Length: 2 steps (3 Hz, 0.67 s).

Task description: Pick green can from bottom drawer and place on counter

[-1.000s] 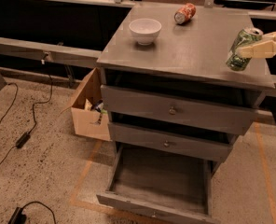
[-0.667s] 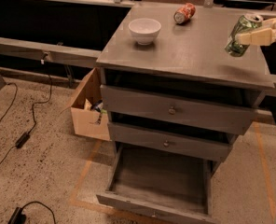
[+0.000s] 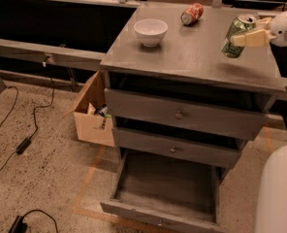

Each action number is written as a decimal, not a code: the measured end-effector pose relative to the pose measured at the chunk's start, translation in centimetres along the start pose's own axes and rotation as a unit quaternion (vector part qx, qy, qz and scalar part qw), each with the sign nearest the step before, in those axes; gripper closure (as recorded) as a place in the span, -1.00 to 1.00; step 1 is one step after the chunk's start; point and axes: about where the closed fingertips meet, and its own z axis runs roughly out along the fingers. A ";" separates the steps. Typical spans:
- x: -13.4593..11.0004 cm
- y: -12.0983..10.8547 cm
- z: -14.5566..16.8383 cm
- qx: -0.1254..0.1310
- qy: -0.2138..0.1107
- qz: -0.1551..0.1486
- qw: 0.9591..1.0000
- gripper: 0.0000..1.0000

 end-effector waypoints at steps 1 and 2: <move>0.6 0.1 1.8 -0.012 0.003 -0.001 1.000 0.94; 1.2 0.5 2.7 -0.025 0.010 0.005 1.000 0.47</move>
Offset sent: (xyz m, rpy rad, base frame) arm 0.0534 -0.0212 -0.0032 -0.0054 0.0660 0.0580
